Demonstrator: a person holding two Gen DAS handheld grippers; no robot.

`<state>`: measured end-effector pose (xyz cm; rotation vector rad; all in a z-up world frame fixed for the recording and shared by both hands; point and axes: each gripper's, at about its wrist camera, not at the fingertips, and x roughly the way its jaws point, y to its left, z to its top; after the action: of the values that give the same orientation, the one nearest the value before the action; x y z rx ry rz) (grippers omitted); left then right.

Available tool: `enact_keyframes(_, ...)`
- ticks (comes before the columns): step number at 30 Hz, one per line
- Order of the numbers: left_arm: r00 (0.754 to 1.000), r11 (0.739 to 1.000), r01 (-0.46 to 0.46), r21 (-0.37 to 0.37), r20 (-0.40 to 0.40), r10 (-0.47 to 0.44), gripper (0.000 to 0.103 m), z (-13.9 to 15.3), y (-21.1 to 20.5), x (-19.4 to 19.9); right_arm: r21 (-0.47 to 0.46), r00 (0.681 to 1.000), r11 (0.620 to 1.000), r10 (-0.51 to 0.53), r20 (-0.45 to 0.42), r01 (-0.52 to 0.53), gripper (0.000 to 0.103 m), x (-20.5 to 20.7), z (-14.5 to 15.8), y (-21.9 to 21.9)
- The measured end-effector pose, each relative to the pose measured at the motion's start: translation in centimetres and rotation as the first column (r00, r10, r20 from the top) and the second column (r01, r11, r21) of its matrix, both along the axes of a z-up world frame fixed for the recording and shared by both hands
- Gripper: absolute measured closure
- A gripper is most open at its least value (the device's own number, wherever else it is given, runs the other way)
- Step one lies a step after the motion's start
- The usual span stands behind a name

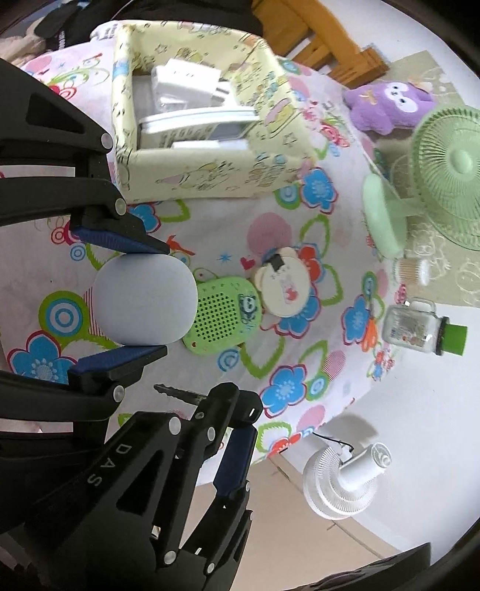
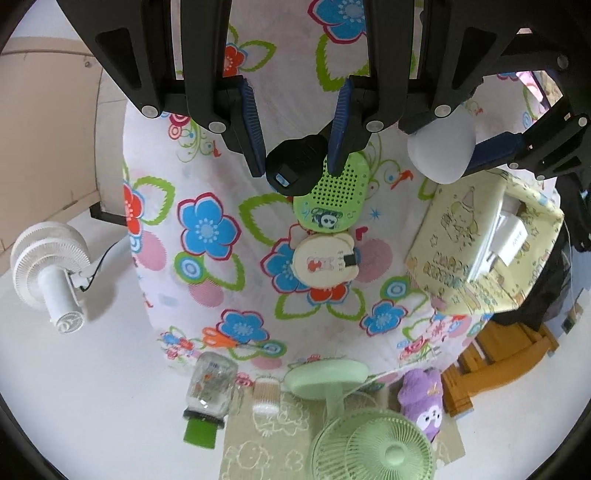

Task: Organize rigid objects
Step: 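Carry the white case with left gripper while right gripper carries the key fob to the box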

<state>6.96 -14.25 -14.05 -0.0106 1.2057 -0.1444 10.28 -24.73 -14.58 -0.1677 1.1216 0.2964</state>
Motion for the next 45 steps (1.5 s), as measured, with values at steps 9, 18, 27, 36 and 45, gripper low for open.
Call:
enact_keyframes(9,0.998,0.999,0.049,0.009,0.04,-0.049,0.055,2.5,0.2,0.0,0.008,0.997,0.998,-0.068,0.036,0.068,0.066,-0.6,2.7,0.0)
enact_keyframes(18,0.993,0.997,0.082,0.012,0.085,-0.083,0.055,4.4,1.8,0.2,0.02,0.992,0.995,-0.103,0.072,0.102,0.066,-0.7,4.7,1.4)
enact_keyframes(27,0.992,0.996,0.087,0.021,0.085,-0.089,0.055,4.4,5.0,0.4,0.025,0.991,0.993,-0.116,0.073,0.114,0.066,-0.5,5.1,4.6)
enact_keyframes(36,0.995,0.998,0.067,0.017,0.068,-0.068,0.055,3.8,9.3,0.7,0.023,0.993,0.994,-0.108,0.053,0.107,0.066,-0.4,4.7,8.5)
enact_keyframes(45,0.998,1.0,0.014,0.018,0.06,-0.015,0.055,3.2,13.7,0.8,0.027,0.996,0.996,-0.081,0.046,0.08,0.066,-0.1,4.6,12.6)
